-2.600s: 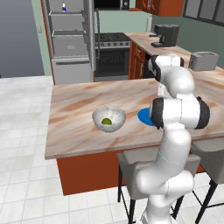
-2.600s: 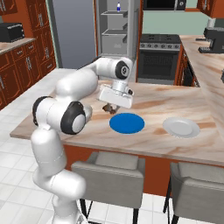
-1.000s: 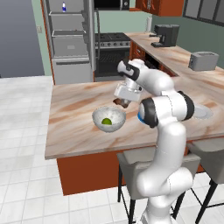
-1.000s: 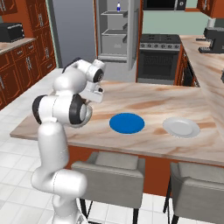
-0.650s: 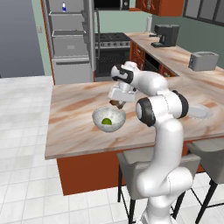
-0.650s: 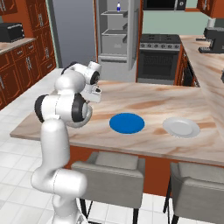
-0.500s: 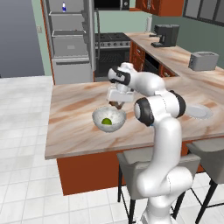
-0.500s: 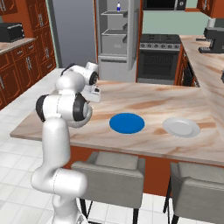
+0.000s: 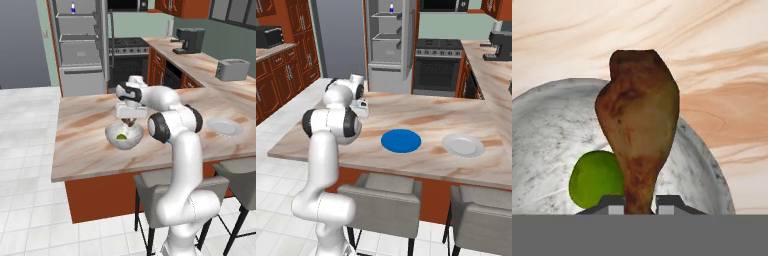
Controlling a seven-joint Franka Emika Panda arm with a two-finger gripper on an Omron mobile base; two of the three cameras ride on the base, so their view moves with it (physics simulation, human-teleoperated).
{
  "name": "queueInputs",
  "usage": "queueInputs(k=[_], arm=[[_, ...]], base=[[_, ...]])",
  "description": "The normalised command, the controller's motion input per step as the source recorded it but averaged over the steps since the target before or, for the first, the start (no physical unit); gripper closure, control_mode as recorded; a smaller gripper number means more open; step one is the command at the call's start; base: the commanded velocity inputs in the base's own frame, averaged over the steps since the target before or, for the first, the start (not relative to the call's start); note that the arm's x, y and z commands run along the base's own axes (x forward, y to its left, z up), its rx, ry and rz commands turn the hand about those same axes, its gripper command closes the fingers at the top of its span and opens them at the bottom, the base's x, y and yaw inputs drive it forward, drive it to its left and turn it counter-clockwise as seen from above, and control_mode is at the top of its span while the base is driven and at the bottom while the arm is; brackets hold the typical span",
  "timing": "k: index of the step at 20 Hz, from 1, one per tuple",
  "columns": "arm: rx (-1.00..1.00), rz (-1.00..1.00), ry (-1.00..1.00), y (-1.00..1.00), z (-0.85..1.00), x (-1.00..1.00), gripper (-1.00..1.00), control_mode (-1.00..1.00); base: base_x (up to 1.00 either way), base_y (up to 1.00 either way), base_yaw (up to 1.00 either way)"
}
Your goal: Pick the chicken drumstick and lime from their plates and place them in the bowl. Then put the bowl in the fridge.
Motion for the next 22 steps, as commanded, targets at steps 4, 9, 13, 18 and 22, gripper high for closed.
queueInputs(k=[4, 9, 13, 18, 22], arm=[[-0.02, -0.02, -0.01, 0.06, -0.34, 0.16, 1.0, -1.0], [-0.03, 0.0, -0.07, 0.0, -0.22, -0.01, 1.0, -1.0], [0.0, 0.0, -0.16, 0.07, -0.05, -0.21, 1.0, -1.0], [0.0, 0.0, -0.17, 0.14, 0.0, -0.31, 1.0, -1.0], [0.0, 0.0, -0.14, 0.06, -0.02, -0.36, 1.0, -1.0]], base=[[0.0, 0.0, 0.0], [0.0, 0.0, 0.0], [0.0, 0.0, 0.0], [0.0, 0.0, 0.0], [0.0, 0.0, 0.0]])
